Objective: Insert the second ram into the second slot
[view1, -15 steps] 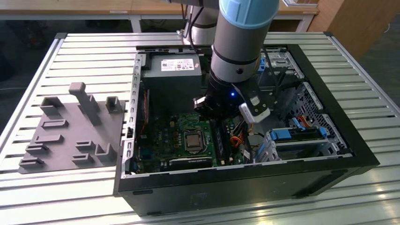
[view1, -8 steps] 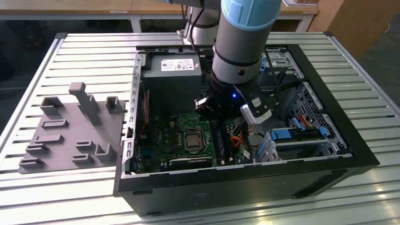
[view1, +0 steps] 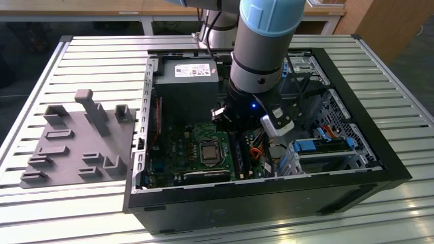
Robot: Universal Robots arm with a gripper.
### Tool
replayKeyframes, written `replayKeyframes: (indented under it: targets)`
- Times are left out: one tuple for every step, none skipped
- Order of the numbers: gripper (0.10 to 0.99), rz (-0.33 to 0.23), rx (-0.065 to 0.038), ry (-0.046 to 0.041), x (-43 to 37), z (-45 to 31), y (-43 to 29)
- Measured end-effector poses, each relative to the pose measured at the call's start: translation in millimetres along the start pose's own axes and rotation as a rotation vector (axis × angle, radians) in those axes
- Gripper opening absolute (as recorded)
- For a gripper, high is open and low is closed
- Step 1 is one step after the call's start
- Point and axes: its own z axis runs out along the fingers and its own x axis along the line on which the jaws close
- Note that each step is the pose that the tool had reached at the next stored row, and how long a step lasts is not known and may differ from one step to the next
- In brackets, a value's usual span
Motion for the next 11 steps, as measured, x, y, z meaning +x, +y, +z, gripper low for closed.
replayKeyframes:
  targets:
    - [0.133, 0.0, 0.0, 0.0002, 0.0, 0.5, -0.2]
    - [0.133, 0.0, 0.0, 0.0003, 0.0, 0.9, -0.5]
    - [0.133, 0.0, 0.0, 0.0004, 0.0, 1.5, -0.6]
    - [0.133, 0.0, 0.0, 0.0006, 0.0, 2.0, -0.7]
    - [0.133, 0.0, 0.0, 0.0007, 0.0, 2.4, -0.7]
    - [0.133, 0.0, 0.0, 0.0007, -0.1, 2.9, -0.8]
    - [0.133, 0.0, 0.0, 0.0008, 0.0, 3.2, -0.9]
    - [0.133, 0.0, 0.0, 0.0009, -0.1, 3.5, -0.9]
    - [0.133, 0.0, 0.0, 0.0009, -0.1, 3.9, -1.0]
    - [0.133, 0.0, 0.001, 0.001, -0.1, 4.2, -1.1]
    - [0.133, 0.0, 0.001, 0.001, -0.1, 4.5, -1.1]
